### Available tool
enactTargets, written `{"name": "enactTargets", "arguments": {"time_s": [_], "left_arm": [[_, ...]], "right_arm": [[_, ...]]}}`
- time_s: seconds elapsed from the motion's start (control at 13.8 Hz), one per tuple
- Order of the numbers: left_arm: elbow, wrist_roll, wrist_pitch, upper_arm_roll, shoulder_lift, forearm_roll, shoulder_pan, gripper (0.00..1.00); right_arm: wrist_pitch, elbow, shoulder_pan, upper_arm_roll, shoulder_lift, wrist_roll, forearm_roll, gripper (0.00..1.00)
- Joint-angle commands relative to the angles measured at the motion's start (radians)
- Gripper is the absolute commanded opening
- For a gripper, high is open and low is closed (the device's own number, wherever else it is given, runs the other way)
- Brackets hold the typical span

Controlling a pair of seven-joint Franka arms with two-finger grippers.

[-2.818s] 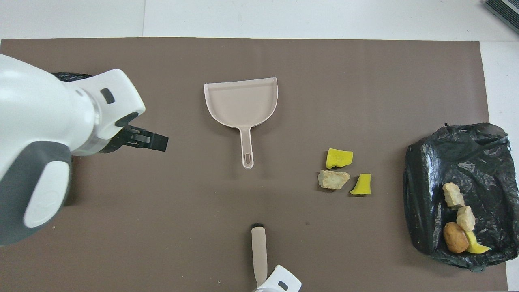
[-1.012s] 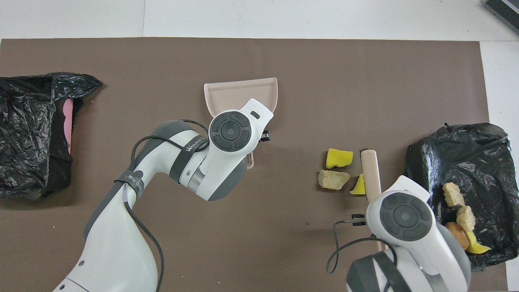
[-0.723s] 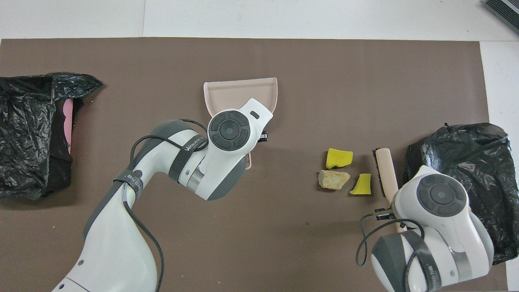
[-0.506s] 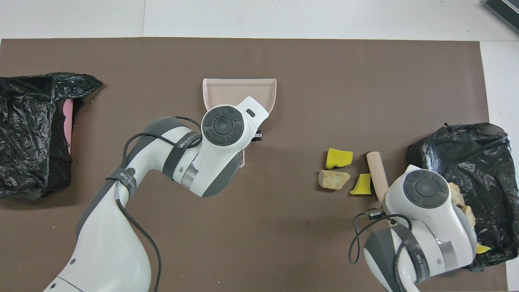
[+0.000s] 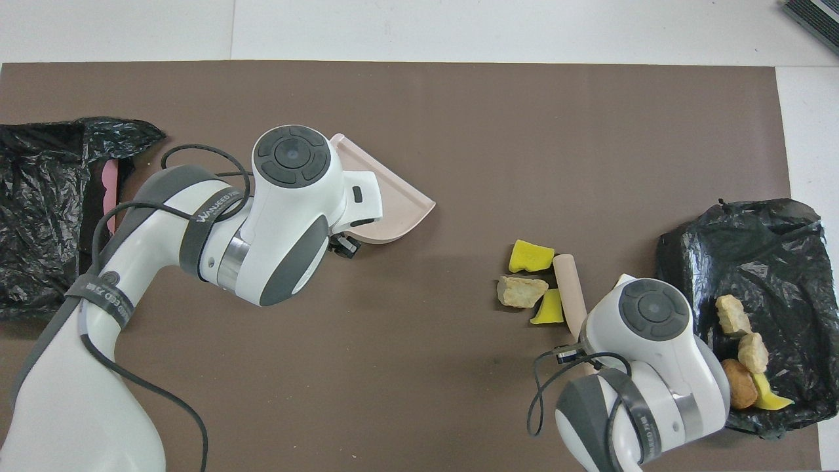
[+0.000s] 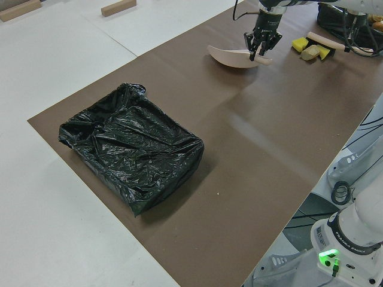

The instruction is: Sweep and dump trash in bin

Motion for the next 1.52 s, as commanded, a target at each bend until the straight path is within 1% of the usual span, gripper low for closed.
{"name": "enactTargets", "arguments": {"time_s": [0.0,0.14,0.22,0.36,0.43,0.51,0.58,0.65,0.72,0.79,0.94,1.16,1.23,1.3,1.45], "left_arm": [[-0.022,0.220,-0.017,-0.007,-0.016,0.010,0.021,0.00],[-0.062,0.324,0.006,-0.005,-0.031,0.010,0.024,0.00],[-0.086,0.407,0.027,-0.005,-0.042,0.010,0.042,0.00],[-0.134,0.524,0.107,-0.005,-0.059,0.016,0.041,0.00],[-0.158,0.530,0.124,-0.005,-0.068,0.019,0.039,0.00],[-0.192,0.547,0.130,-0.005,-0.088,0.021,0.033,0.00],[-0.217,0.575,0.132,-0.005,-0.103,0.034,0.031,0.00],[-0.252,0.579,0.147,-0.005,-0.121,0.065,0.003,0.00],[-0.282,0.579,0.190,-0.005,-0.134,0.118,-0.027,0.00],[-0.322,0.579,0.229,-0.005,-0.151,0.155,-0.039,0.00],[-0.372,0.579,0.271,-0.006,-0.169,0.159,-0.039,0.00],[-0.379,0.587,0.271,-0.008,-0.180,0.160,-0.061,0.00],[-0.381,0.610,0.271,-0.010,-0.178,0.160,-0.065,0.00],[-0.404,0.618,0.276,-0.008,-0.183,0.160,-0.090,0.00],[-0.465,0.616,0.299,-0.007,-0.220,0.160,-0.096,0.00]], "right_arm": [[-0.062,0.022,0.033,-0.001,-0.022,0.065,-0.013,0.00],[-0.225,0.065,0.004,-0.005,-0.079,0.061,-0.084,0.00],[-0.282,0.065,-0.007,-0.005,-0.096,0.068,-0.086,0.00],[-0.292,0.005,-0.044,-0.004,-0.143,0.055,-0.083,0.00],[-0.284,-0.015,-0.065,-0.005,-0.157,0.015,-0.066,0.00],[-0.273,-0.018,-0.064,-0.005,-0.153,-0.019,-0.044,0.00],[-0.228,-0.026,-0.059,-0.005,-0.141,-0.018,0.015,0.00],[-0.174,-0.041,-0.053,-0.004,-0.112,-0.013,0.069,0.00],[-0.146,-0.043,-0.047,-0.002,-0.083,0.002,0.092,0.00],[-0.134,-0.043,-0.020,-0.002,-0.070,0.020,0.114,0.00],[-0.086,-0.043,0.013,-0.002,-0.067,0.021,0.196,0.00],[0.000,-0.030,0.092,-0.001,-0.006,0.043,0.269,0.00],[0.039,-0.014,0.143,-0.001,0.023,0.079,0.302,0.00],[0.076,0.011,0.199,-0.001,0.063,0.121,0.319,0.00],[0.188,0.065,0.293,0.004,0.166,0.213,0.335,0.00]]}}
